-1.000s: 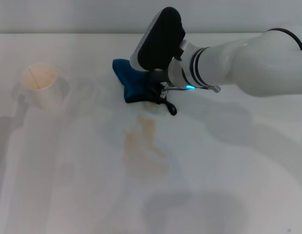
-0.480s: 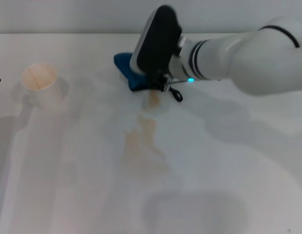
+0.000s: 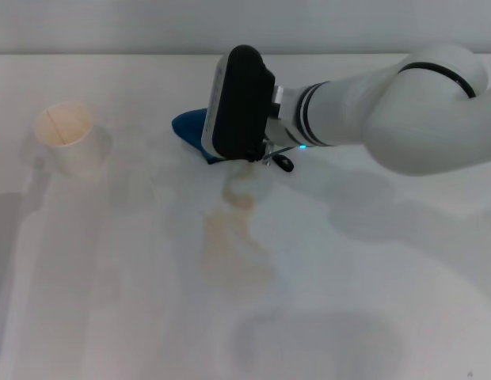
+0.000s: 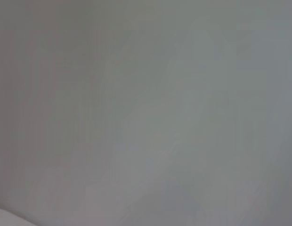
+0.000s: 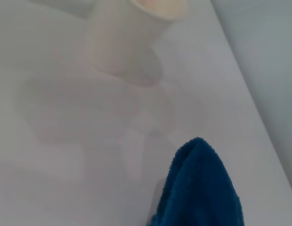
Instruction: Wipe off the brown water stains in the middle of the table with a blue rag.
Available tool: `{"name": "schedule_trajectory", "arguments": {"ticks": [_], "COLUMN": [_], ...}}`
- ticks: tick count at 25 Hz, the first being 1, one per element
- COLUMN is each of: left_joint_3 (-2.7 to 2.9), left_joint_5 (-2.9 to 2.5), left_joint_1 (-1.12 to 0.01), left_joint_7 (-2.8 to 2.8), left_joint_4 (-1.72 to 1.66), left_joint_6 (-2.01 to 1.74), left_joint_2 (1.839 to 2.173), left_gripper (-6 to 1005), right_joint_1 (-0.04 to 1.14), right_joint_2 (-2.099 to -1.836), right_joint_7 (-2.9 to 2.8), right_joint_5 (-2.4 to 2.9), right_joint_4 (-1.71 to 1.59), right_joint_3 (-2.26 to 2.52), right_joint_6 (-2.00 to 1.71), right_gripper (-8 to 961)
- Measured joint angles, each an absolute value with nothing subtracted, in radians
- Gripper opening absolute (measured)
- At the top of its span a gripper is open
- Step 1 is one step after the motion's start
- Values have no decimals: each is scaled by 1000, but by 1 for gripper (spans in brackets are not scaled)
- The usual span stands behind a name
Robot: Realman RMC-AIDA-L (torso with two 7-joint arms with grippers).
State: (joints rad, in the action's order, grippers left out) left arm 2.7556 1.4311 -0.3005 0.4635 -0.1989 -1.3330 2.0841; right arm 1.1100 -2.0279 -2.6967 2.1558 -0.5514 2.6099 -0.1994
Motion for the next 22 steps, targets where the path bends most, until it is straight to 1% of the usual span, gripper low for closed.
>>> {"name": "schedule_trajectory", "arguments": {"ticks": [10,15,18,22], "left_joint_3": [2752,2752,2752,2752], "left_joint_5": [1431,1433,1434,1444], "left_joint_1": [-299,-299,-299,-299], "left_joint_7": [465,465,465,465], "left_joint_4": [-212,-212,-212,-212], "left_joint_6": [-1333,-1333,-1333,-1333], "left_joint_2": [2081,2082,2082,2083], "left_gripper": [887,888,888,888], "right_joint_1": [1114,1121,1121,1119], "right_joint_2": [-2028,-2028,-2028,-2028], "right_joint_7": [-2697,-2696,-2695,-2695], "right_joint_5": [2216,2227,2232,2233], "right_joint_4": [-539,-545,-550,-549], "right_joint_3": [2579,2584,2585,2586], "right_joint_6": [-245,-253,-266,-267], "right_gripper": [133,245,436,435]}}
